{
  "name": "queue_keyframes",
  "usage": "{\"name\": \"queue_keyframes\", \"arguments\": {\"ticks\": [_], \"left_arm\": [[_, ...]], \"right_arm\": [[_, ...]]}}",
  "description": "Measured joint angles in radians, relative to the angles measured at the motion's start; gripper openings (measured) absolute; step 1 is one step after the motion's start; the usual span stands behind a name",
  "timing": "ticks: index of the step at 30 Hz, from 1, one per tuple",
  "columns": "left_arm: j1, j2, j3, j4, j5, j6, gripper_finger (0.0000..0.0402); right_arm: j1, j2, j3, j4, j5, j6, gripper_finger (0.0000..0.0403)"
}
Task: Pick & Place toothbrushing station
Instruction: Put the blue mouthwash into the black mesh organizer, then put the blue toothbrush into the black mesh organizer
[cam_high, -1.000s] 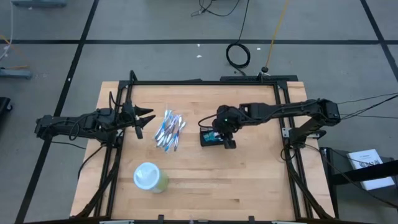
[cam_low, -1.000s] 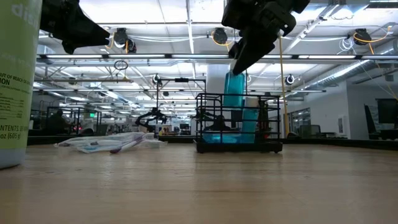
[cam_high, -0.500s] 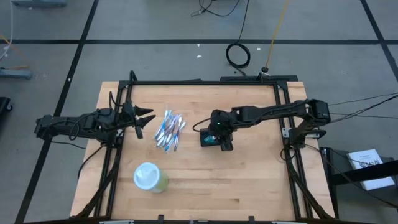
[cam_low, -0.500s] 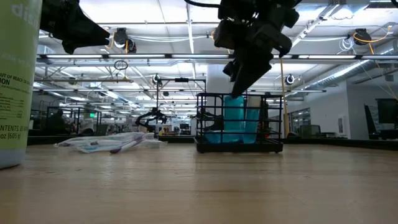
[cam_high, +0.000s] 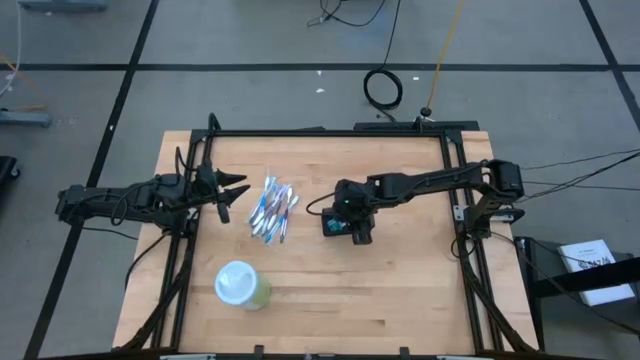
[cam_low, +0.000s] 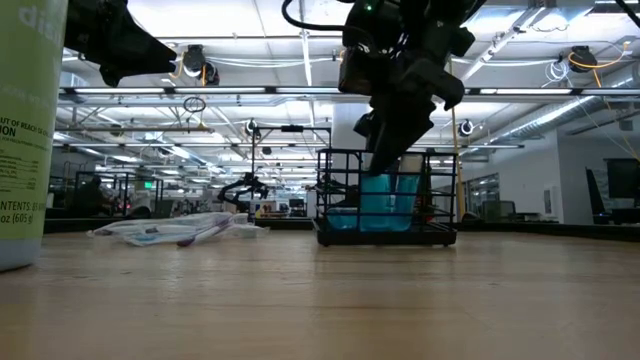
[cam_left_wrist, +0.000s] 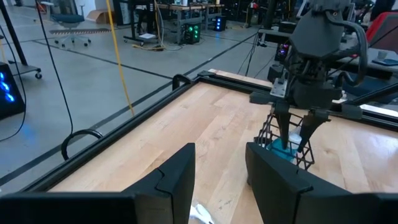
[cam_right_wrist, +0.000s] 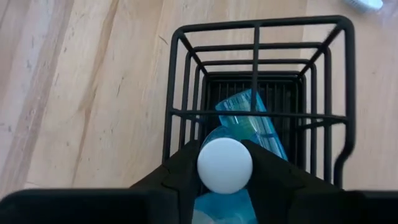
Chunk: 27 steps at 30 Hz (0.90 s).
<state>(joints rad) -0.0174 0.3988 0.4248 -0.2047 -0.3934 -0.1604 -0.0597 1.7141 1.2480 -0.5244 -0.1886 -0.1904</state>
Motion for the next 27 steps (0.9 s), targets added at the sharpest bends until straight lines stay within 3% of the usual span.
{"name": "queue_keyframes", "arguments": {"ticks": [16,27], "left_arm": [[0.0,0.0,0.0,0.0,0.0,0.0,0.015],[0.0,0.0,0.0,0.001,0.0,0.0,0.015]], "right_arm": [[0.0,-0.062,-0.001,0.023,0.003,0.033,0.0179],[0.0,-0.229,-0.004,0.027,0.004,0.095,0.0179]]}}
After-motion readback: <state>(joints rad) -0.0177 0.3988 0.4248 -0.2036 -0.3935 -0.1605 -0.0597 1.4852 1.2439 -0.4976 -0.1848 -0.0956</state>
